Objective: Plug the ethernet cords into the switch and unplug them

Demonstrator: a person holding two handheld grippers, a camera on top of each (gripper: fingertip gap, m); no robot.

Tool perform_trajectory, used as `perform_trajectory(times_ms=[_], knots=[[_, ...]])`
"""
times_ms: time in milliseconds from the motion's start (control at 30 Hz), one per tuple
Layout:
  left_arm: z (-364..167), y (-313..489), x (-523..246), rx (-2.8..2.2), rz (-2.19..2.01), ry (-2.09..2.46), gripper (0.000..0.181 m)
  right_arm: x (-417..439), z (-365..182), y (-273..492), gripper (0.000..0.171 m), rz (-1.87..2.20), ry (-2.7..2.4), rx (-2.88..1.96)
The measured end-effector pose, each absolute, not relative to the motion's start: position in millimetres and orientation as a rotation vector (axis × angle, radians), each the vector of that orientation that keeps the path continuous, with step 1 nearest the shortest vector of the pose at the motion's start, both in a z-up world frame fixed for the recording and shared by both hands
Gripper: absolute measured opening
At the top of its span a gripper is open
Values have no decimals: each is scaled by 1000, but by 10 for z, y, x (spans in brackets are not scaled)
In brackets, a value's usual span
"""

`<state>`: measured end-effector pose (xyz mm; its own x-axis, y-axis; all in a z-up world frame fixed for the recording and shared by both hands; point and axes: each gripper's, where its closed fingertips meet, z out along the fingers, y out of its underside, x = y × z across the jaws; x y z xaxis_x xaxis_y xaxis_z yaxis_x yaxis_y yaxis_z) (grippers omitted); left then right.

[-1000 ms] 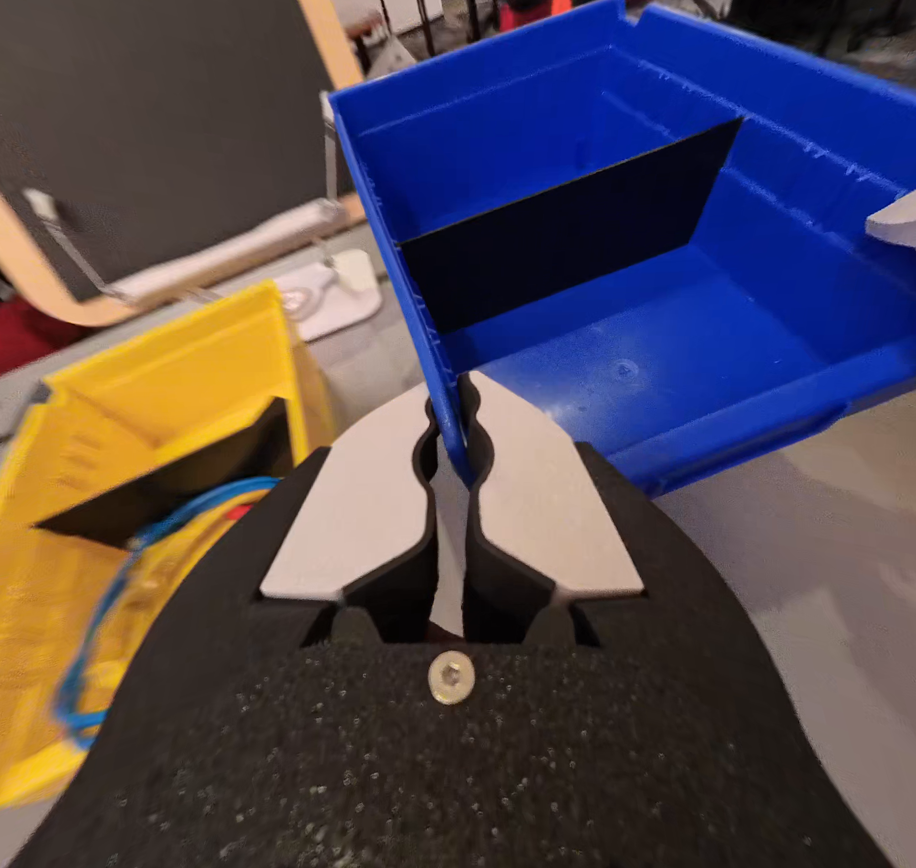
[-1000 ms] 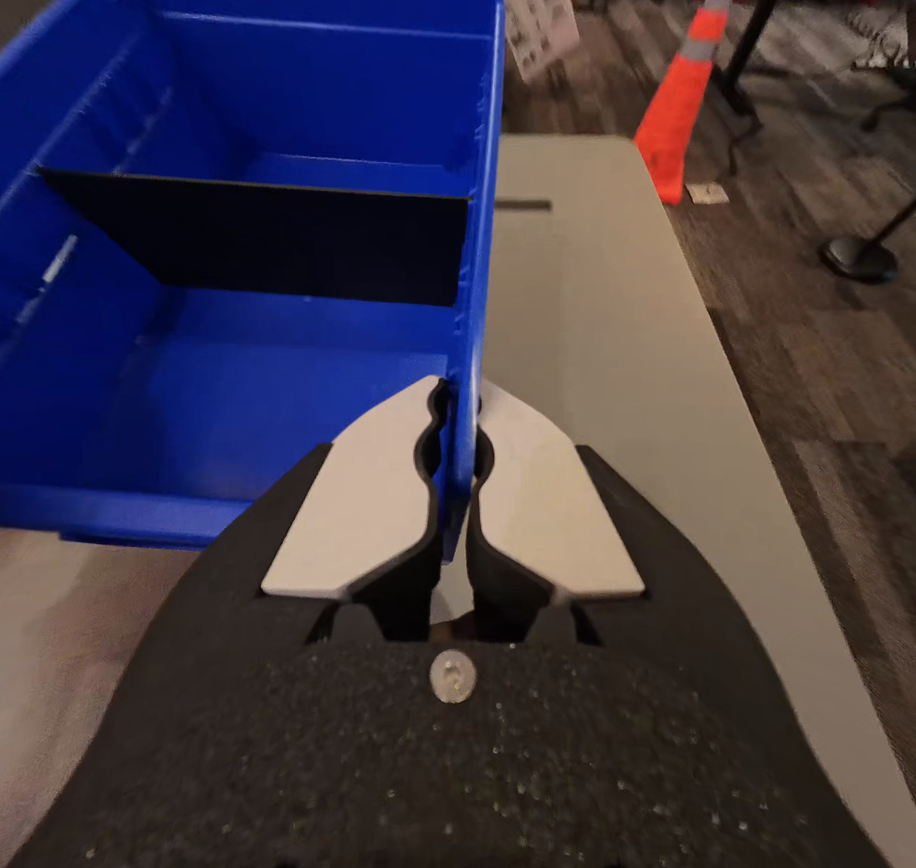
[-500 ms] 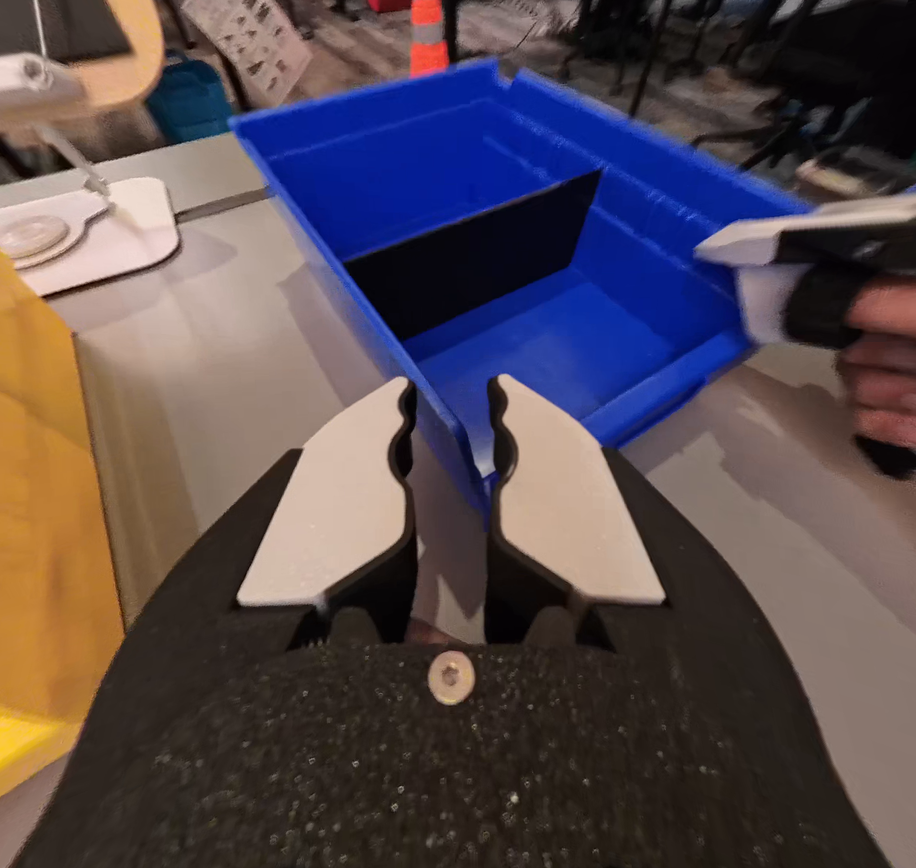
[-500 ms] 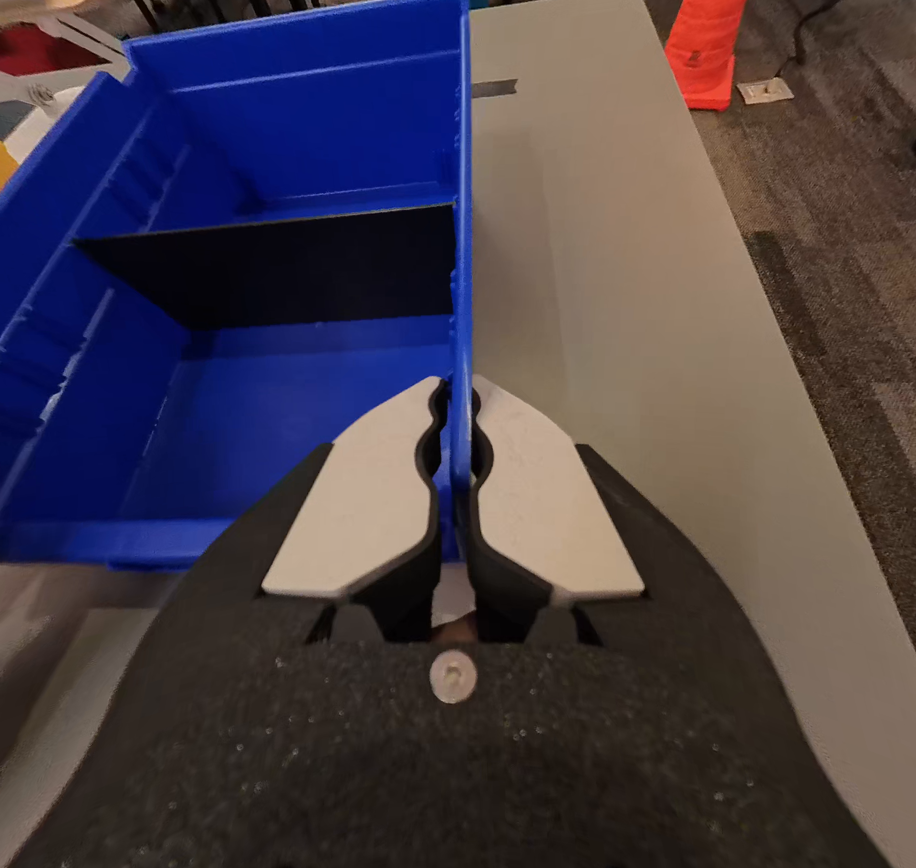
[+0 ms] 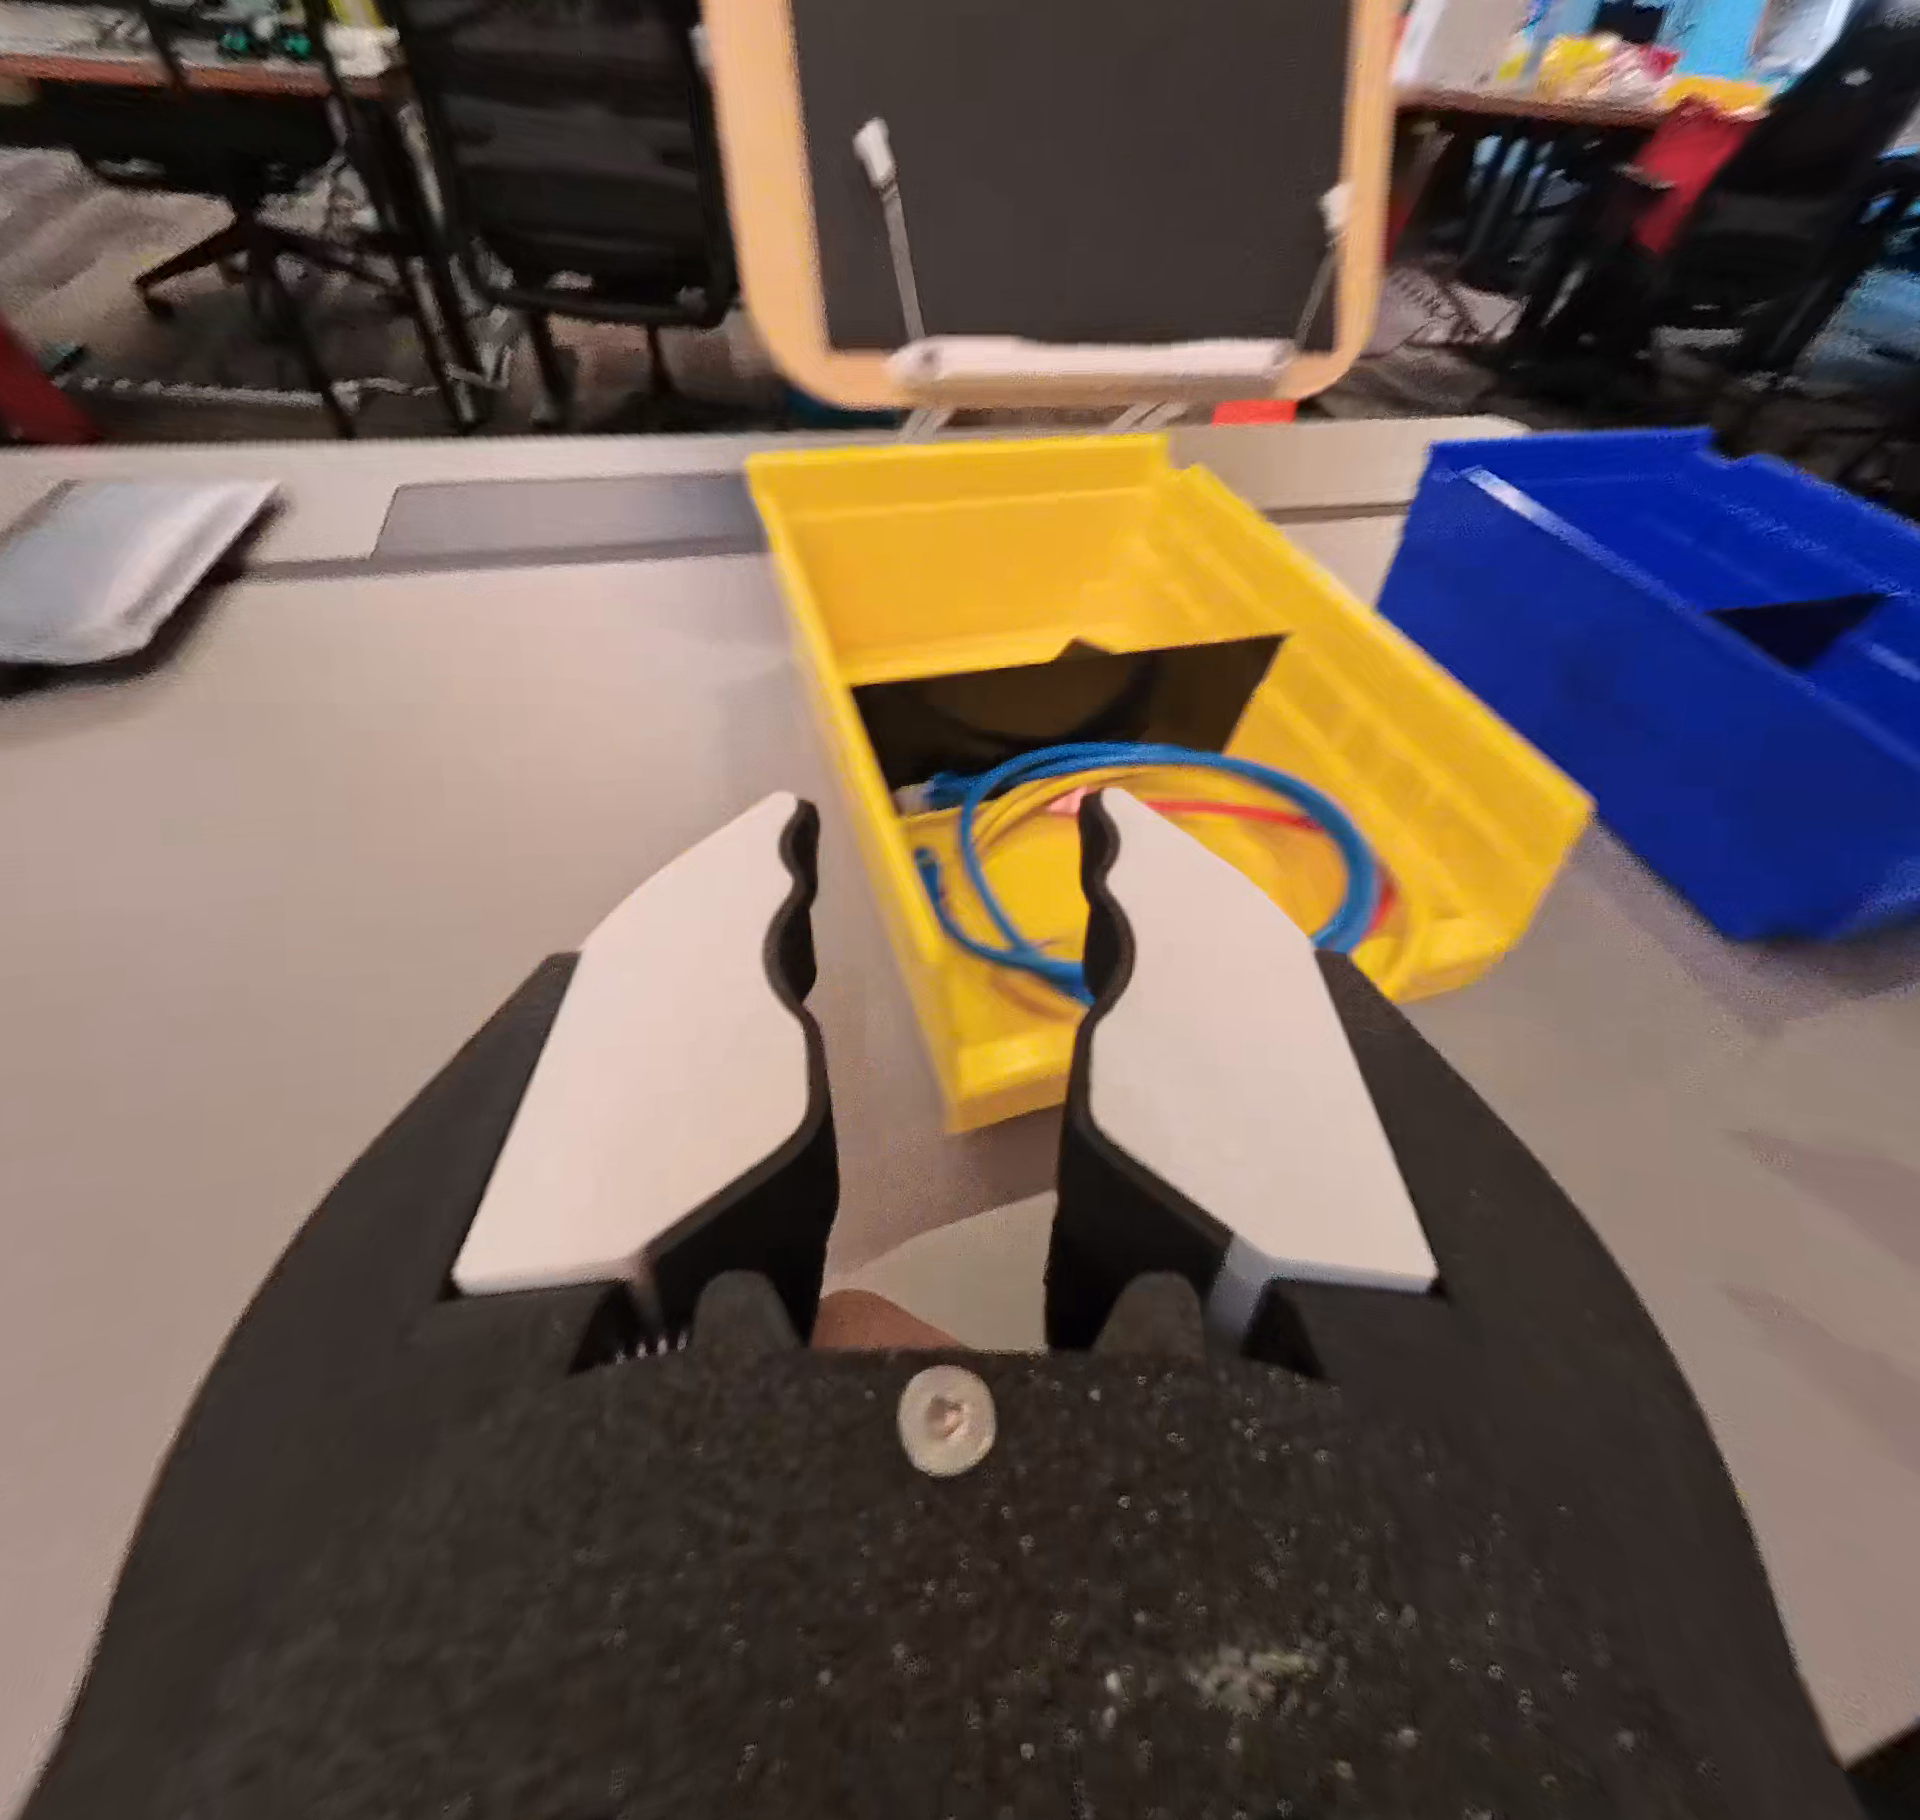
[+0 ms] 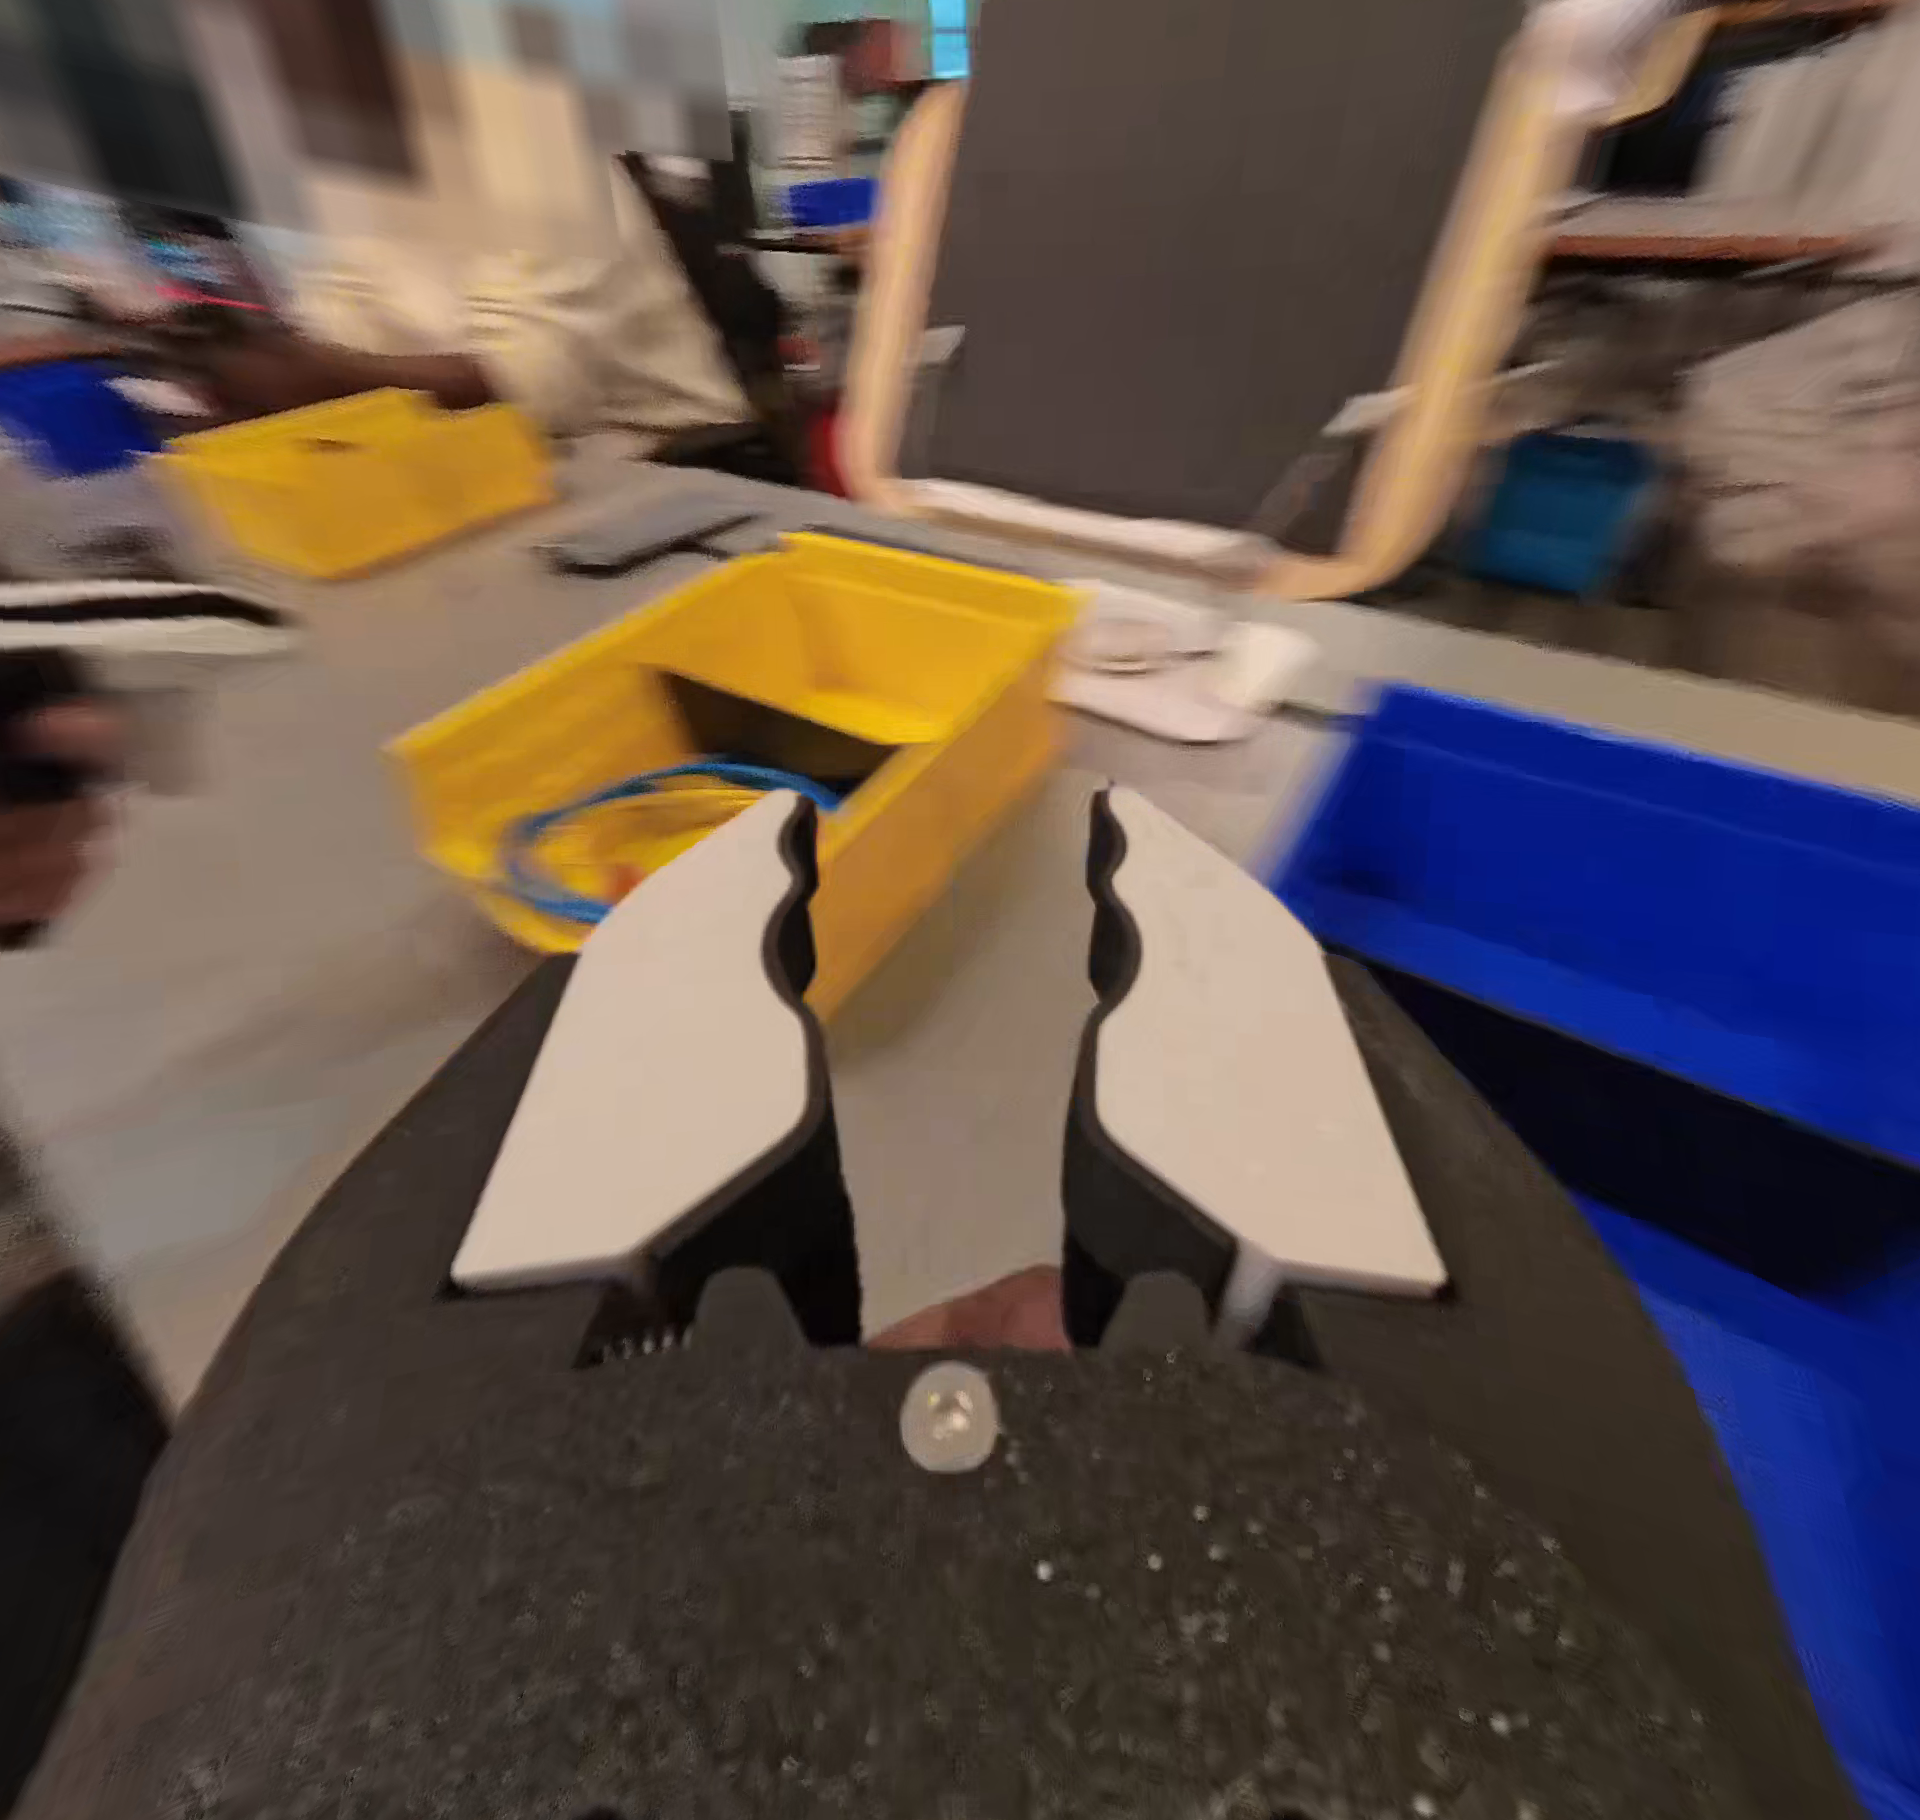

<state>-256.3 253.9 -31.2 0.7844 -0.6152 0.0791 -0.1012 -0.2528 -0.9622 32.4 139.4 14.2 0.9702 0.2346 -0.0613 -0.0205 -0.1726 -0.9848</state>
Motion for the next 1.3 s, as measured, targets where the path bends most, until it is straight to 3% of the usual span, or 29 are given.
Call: perform_trajectory(times_ms=[67,133,233,267,300,333,400,600,833,1033,1300], knots=[[-640,2663,-2616,-1874,-542,578,53,-298,-194,1637,62,373,-181,-1796],[-1026,2656,-2479,-2008,-614,650,59,-510,-668,1891,64,322,-75,-1898],[-1250,2712,-2398,-2017,-629,637,27,-600,-1223,2059,58,204,59,-1990],[-1245,2731,-2397,-1986,-624,615,13,-631,-1332,2083,50,161,74,-2011],[-1243,2740,-2393,-1958,-610,603,12,-642,-1398,2107,38,108,88,-2024],[-1252,2752,-2388,-1935,-580,615,10,-659,-1370,2135,21,83,112,-1998],[-1262,2802,-2383,-1904,-508,656,9,-582,-1369,2172,5,-45,187,-2005],[-1033,2920,-2571,-1839,-372,641,5,-746,-1145,2226,2,-259,196,-1890],[-662,3221,-3637,-1747,-259,530,3,-1815,-987,2541,3,-150,128,-1858],[-1112,3606,-4432,-1933,-322,462,3,-2629,-1272,2884,6,-82,105,-1971],[-1245,3825,-4606,-1972,-416,390,3,-2891,-1351,3004,12,74,50,-2045]])
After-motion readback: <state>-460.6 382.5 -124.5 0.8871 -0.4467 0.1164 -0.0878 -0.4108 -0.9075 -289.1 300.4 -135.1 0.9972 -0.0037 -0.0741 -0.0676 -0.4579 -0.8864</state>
